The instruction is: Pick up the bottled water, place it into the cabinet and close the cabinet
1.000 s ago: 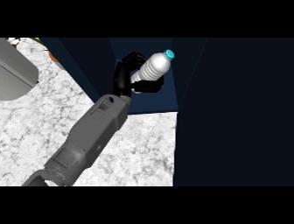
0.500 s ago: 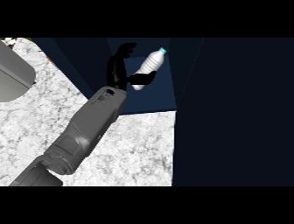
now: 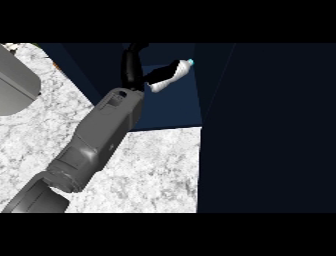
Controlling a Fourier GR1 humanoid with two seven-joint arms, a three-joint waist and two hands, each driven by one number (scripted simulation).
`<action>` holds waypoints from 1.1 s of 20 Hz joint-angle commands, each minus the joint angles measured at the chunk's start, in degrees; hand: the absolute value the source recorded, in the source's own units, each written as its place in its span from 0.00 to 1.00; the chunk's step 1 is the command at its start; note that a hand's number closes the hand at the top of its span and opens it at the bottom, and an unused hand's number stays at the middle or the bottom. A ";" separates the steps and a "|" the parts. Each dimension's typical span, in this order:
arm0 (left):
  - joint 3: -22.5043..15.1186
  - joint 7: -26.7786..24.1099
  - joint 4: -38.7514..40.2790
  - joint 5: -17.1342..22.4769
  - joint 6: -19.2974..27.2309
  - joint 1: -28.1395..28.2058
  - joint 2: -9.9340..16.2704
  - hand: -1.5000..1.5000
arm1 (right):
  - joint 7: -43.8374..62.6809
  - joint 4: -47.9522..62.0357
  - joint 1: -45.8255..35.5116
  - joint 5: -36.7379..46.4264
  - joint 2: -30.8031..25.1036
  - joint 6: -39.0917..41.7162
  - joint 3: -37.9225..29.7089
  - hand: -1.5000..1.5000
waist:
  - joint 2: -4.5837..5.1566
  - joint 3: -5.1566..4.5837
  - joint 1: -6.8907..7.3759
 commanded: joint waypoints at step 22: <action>-14.65 -2.19 -30.77 19.36 -28.65 21.15 -1.57 0.00 | 8.76 -8.80 -1.15 3.61 0.22 -3.57 6.57 0.00 | -1.96 0.01 3.96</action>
